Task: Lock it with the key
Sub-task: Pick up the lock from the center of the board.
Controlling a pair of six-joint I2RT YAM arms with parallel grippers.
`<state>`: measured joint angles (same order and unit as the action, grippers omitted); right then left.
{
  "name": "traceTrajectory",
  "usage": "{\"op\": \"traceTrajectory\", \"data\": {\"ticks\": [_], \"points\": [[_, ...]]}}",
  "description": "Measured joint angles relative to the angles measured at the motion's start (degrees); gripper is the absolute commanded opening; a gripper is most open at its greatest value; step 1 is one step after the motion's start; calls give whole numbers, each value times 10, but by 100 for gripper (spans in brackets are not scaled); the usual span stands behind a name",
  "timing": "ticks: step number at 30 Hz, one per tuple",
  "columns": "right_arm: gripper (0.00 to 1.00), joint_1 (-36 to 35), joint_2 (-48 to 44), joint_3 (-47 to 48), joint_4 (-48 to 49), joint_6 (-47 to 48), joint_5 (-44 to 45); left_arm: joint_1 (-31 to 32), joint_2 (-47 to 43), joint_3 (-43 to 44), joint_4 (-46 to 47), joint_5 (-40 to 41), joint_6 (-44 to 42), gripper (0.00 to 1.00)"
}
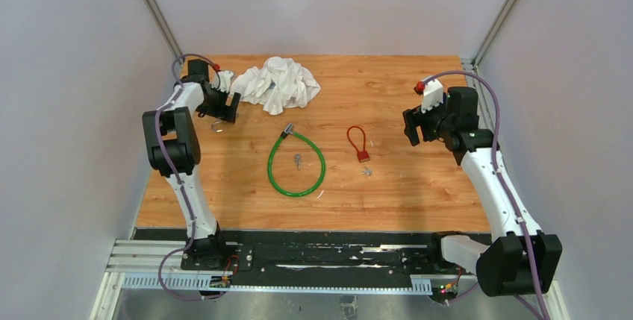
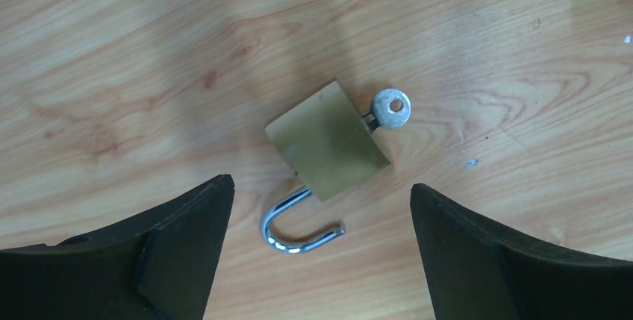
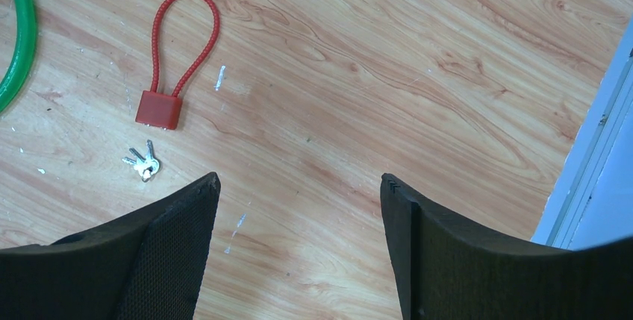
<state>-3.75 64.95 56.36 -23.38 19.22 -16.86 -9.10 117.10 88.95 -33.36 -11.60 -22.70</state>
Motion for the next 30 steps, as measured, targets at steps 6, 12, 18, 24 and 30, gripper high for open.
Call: {"op": "traceTrajectory", "data": {"ticks": [6, 12, 18, 24, 30], "points": [[78, 0, 7, 0, 0, 1, 0, 3, 59, 61, -39, -18, -43, 96], [78, 0, 12, 0, 0, 2, 0, 4, 78, 80, -57, -42, -76, 91], [77, 0, 13, 0, 0, 3, 0, 3, 77, 76, -57, -69, -108, 85], [77, 0, 13, -1, 0, 3, 0, 3, 74, 68, -53, -84, -134, 81], [77, 0, 13, -1, 0, 4, 0, 3, 54, 35, -43, -90, -155, 78]]}}
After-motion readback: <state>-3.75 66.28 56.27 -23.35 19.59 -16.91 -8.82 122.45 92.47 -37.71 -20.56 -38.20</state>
